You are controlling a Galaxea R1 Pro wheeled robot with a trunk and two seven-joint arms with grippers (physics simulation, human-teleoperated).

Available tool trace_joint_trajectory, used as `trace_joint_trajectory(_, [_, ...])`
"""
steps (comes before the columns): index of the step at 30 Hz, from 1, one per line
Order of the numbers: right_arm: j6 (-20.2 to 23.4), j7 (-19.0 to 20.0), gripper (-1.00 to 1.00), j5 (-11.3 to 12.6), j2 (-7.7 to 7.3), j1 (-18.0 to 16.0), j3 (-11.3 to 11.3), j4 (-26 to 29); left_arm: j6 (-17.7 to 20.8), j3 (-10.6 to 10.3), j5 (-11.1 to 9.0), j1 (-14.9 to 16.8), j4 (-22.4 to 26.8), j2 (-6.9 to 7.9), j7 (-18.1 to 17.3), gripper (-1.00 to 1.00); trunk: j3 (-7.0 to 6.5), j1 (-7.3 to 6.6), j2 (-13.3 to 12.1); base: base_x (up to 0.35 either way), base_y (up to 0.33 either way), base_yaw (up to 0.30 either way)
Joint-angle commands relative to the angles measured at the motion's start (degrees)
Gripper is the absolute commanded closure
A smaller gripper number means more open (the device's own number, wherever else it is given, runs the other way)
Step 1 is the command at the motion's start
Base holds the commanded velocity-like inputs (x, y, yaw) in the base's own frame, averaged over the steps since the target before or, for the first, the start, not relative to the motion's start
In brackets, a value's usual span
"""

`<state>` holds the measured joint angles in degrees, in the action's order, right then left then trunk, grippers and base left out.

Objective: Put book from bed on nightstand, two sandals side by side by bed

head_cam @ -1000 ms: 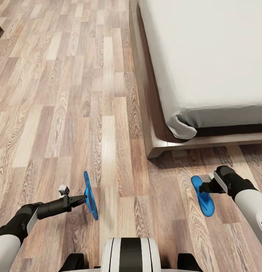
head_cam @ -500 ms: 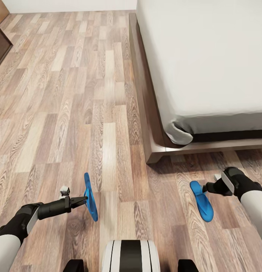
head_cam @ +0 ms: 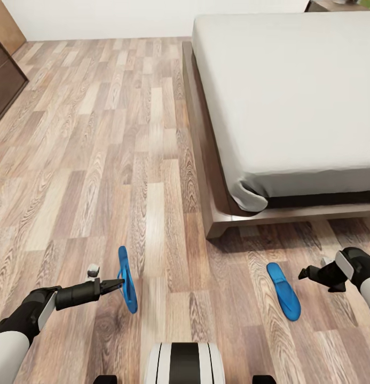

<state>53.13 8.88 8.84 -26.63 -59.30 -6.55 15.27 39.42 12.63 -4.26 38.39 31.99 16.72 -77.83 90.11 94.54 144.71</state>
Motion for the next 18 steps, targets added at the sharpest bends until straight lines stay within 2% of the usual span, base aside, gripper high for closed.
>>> trace_joint_trajectory(1, [-0.3,0.3,-1.00,0.1,-0.18,0.0,-0.5,-0.6,0.5,0.0,-0.1,0.0,0.0,-0.02,0.2,1.00,-0.20,-0.03,0.0,0.000,0.000,0.000])
trace_joint_trajectory(6, [-3.8,3.2,-1.00,0.2,-1.79,0.0,-1.5,-4.7,0.2,0.0,-0.1,0.0,0.0,-0.11,1.1,1.00,-1.30,-0.16,-0.1,0.000,0.000,0.000])
trace_joint_trajectory(10, [-7.3,7.0,-1.00,1.0,-2.79,0.1,-1.7,-7.7,0.0,0.0,-0.1,0.0,0.0,-0.29,1.5,1.00,-2.19,-0.26,-0.1,0.000,0.000,0.000])
trace_joint_trajectory(15, [-10.9,12.6,-1.00,3.7,-4.10,0.2,-1.8,-11.5,-0.6,0.0,0.0,0.0,0.0,-0.49,3.0,1.00,-3.30,-0.39,-0.2,0.000,0.000,0.000])
trace_joint_trajectory(18, [-14.0,17.1,-1.00,6.9,-4.58,0.3,-1.8,-14.9,-1.0,-0.1,-0.1,0.0,0.0,-0.64,4.8,1.00,-3.96,-0.47,-0.2,0.000,0.000,0.000])
